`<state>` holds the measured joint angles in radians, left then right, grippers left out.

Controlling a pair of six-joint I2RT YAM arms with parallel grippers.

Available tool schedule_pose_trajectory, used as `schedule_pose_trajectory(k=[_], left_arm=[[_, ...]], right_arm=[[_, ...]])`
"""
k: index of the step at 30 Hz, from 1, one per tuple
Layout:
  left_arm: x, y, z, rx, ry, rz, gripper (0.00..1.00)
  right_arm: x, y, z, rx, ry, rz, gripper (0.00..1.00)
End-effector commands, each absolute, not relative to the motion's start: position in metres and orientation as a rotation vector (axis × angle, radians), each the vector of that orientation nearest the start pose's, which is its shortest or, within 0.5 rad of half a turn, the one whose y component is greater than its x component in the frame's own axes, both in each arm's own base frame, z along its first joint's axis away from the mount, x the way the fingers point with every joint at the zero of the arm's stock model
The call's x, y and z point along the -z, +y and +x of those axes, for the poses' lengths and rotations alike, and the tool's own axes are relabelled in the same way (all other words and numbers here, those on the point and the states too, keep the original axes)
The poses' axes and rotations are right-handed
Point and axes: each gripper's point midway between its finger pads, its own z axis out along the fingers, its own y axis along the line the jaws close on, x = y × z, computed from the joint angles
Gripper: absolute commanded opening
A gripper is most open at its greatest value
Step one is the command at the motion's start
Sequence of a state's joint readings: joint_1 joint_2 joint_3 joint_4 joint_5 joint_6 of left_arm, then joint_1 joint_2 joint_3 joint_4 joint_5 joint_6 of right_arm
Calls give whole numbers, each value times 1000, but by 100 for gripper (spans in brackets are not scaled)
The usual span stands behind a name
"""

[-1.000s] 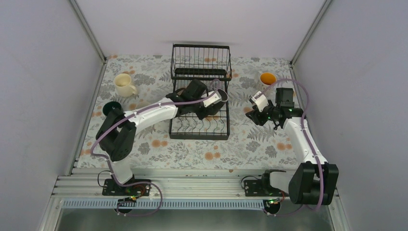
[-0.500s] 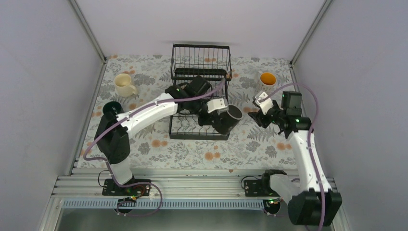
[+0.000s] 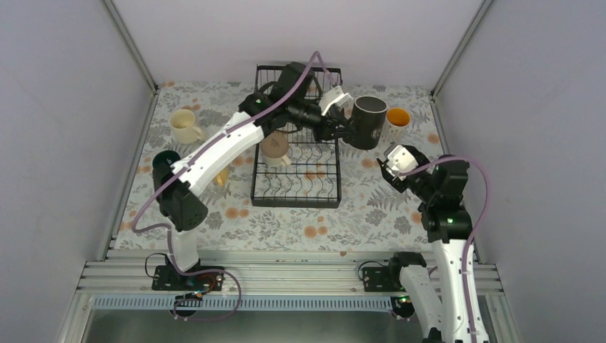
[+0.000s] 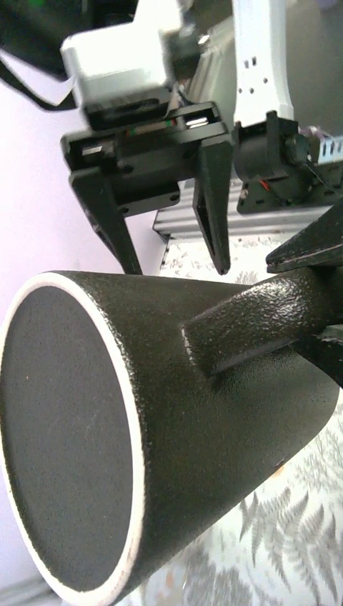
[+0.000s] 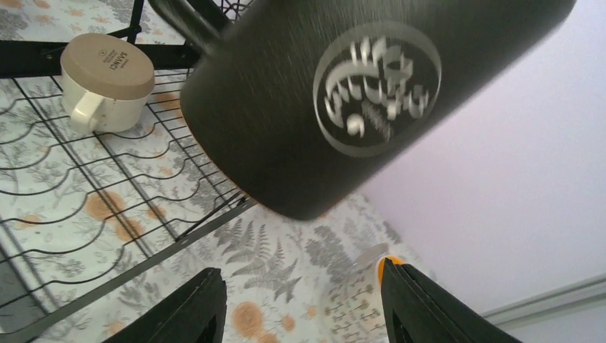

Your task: Unload the cups from the dish rack

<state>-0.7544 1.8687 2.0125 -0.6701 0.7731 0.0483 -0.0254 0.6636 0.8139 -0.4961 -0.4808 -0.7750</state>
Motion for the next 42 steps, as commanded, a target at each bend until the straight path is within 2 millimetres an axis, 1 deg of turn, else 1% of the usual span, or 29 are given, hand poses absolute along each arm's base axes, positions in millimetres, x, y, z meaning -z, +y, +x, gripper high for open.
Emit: schedule_pose_trajectory(k=[1,4,8,13,15,19,21,24,28,32,35,39,42], left_arm=[[-380,-447,284,1425,1706,1251,2],[-383,-451,285,1489,1684,1265,2],[-400,-452,290,1527,1623,1266,2],[-417,-447,304,1564,1572,1244,2],[-423,-443,309,1602,1559,1229,2],[-432,-442,310,1665,1523,1227,2],[-435,-444,310,1696,1502,1232,2],[-439,-447,309,1741,1456,1254,2],[-438,-452,310,1755,1441,1262,2],[-437,-451,310,1767,1443,1265,2],[-446,-451,308,1775,1410,1265,2],[-465,-450,307,1760,1342,1259,2],[-473,-453,316,1709,1316,1218,2]], right_arm=[[-316,73,261,244,1401,-1004,56],[-321,68,266,332,1343,-993,55],[-318,64,270,397,1317,-1011,54],[-319,63,266,450,1274,-1021,53],[-316,62,267,460,1273,-1022,53],[-317,59,274,490,1275,-1004,52],[-321,57,280,499,1280,-975,52],[-329,59,290,462,1304,-964,53],[-336,63,304,356,1384,-945,55],[-335,74,308,269,1398,-980,56],[-338,82,309,205,1389,-982,57],[-341,89,315,167,1376,-975,60],[-351,94,318,146,1356,-968,60]])
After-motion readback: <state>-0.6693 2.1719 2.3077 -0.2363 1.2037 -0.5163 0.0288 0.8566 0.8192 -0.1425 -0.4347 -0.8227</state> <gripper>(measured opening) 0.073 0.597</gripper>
